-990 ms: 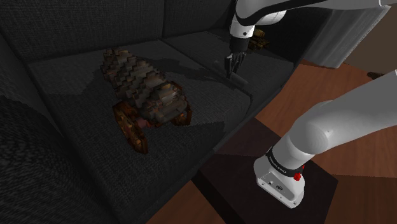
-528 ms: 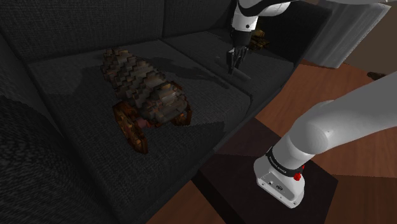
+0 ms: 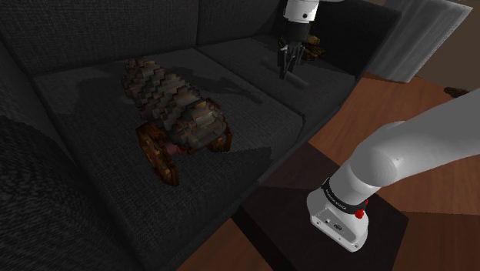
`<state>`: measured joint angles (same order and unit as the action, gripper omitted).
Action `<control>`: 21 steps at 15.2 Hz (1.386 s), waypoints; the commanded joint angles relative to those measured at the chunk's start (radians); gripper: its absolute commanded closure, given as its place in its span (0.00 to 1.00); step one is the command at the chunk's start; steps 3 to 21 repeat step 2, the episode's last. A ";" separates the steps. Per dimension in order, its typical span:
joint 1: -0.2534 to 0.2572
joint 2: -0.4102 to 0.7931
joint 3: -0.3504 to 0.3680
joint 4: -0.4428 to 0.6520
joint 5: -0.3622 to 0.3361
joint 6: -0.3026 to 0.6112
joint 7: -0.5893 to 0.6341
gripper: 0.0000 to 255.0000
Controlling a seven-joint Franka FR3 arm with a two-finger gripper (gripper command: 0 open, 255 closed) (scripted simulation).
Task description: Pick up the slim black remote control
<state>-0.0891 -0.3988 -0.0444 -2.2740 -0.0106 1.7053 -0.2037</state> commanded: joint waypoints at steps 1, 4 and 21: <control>0.000 -0.001 0.001 0.018 0.000 -0.019 0.000 1.00; 0.000 -0.001 0.001 0.018 0.000 -0.019 0.000 1.00; 0.000 -0.001 0.001 0.018 0.000 -0.019 0.000 1.00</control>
